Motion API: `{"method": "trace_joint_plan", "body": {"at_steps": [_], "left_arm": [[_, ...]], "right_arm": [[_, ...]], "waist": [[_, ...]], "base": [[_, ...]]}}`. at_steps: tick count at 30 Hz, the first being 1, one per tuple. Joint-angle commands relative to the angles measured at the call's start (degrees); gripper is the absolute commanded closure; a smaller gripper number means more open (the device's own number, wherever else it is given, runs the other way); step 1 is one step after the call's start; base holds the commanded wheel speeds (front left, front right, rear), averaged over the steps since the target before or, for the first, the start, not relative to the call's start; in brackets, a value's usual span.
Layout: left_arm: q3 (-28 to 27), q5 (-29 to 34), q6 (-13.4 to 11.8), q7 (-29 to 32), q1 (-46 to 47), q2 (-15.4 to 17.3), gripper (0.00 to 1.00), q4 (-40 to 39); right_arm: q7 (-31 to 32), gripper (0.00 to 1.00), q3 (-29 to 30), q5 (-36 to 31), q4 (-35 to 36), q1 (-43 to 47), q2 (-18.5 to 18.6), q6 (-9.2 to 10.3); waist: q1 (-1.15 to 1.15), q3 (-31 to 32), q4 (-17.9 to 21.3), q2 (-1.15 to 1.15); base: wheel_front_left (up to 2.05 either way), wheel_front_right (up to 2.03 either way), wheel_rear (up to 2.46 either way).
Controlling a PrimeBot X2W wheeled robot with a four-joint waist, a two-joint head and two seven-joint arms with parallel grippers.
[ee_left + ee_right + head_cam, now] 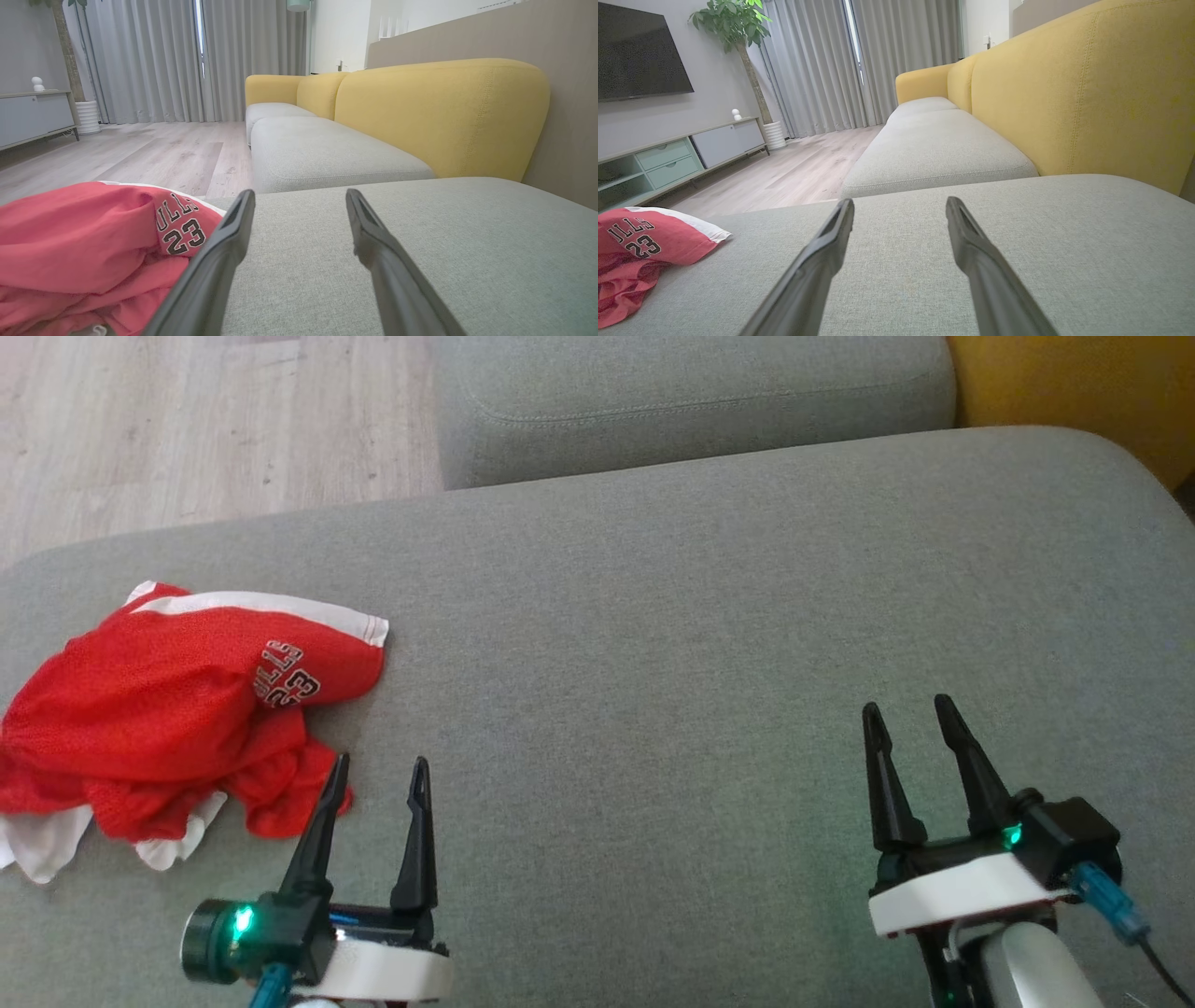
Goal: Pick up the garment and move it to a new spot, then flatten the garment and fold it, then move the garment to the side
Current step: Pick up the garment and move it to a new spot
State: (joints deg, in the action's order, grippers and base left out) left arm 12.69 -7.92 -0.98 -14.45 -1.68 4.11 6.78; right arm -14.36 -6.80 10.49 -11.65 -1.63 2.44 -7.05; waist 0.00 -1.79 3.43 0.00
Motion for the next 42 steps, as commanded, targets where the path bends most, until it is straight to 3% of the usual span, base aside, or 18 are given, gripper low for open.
{"method": "trace_joint_plan", "body": {"at_steps": [1,6,27,36,42], "left_arm": [[-2.50,0.49,0.19,-0.55,2.07,-0.42,0.00,-1.70],[-2.93,0.94,0.30,-0.55,1.81,-0.80,0.00,-1.64],[-7.02,2.88,0.12,-0.55,-2.43,-1.10,0.00,-1.71],[-7.89,3.32,0.04,-0.55,-3.55,-1.14,0.00,-2.59],[-9.52,3.22,0.06,-0.55,-3.80,-0.96,0.00,-3.48]], "right_arm": [[-0.63,0.00,-1.15,-0.50,1.66,-1.90,0.43,-0.44],[-0.63,0.00,-1.56,-0.43,1.62,-1.54,0.43,-0.44],[-0.63,0.00,-7.82,2.34,1.08,1.09,0.43,-0.44],[-0.63,0.00,-9.73,2.82,1.34,1.90,0.43,-0.44],[-0.63,0.00,-10.23,2.67,1.51,1.78,0.43,-0.44]], "waist": [[0.00,0.12,-0.24,0.00],[0.00,0.63,-2.04,0.00],[0.00,4.73,-15.77,0.00],[0.00,5.20,-18.46,0.00],[0.00,5.03,-18.22,0.00]], "base": [[0.00,0.00,0.00],[0.00,0.00,0.00],[0.00,0.00,0.00],[0.00,0.00,0.00],[0.00,0.00,0.00]]}}
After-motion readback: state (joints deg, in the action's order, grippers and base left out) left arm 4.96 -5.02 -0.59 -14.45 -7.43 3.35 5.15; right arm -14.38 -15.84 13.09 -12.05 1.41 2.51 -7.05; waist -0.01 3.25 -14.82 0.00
